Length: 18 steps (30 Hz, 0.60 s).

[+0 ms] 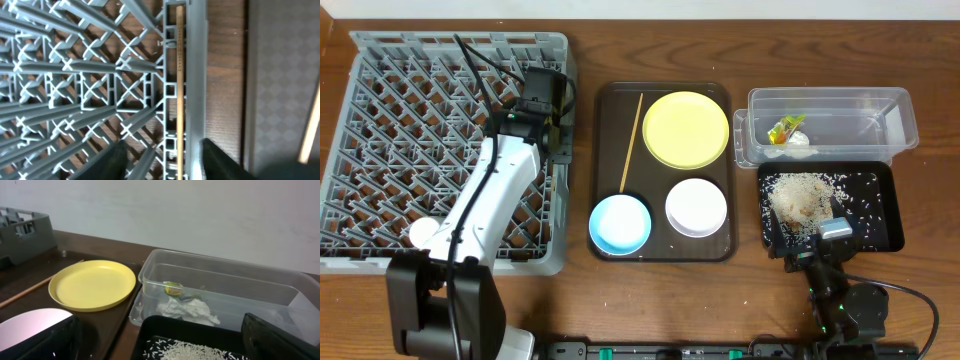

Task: Sort waste into correct bins and load items into the dishwasher
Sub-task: 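Return the left gripper to the tray and grasp the second chopstick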

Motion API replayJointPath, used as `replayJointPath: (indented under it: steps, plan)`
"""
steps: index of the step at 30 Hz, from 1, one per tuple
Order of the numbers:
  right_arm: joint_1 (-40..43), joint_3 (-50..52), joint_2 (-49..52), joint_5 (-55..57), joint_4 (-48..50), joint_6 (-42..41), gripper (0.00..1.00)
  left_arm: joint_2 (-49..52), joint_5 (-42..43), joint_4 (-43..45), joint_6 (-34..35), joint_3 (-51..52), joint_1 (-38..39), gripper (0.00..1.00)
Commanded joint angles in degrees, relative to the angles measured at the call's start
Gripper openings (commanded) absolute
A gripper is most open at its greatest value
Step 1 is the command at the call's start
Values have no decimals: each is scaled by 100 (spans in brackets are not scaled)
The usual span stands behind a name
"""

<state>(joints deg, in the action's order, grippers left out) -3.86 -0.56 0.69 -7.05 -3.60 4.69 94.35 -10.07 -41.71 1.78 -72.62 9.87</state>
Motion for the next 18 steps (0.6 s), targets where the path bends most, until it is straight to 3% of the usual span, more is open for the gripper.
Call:
replayJointPath:
  steps: [1,4,5,8,12,18]
  plan:
    - [46,24,-37,13,0,55,99,-157,741,24,-44,-83,-2,54]
    - [46,24,-37,13,0,55,99,-146,2500,411,31,-87,105,53]
    - [46,24,-37,13,0,55,99,-127,2723,549,142,-85,177,53]
    - [46,24,-37,13,0,55,99,-15,2653,960,341,-74,490,53]
    - [46,24,-37,13,0,55,99,433,1499,1368,339,-72,920,53]
    - [46,24,-37,13,0,55,99,1244,1434,1805,321,-72,1143,53]
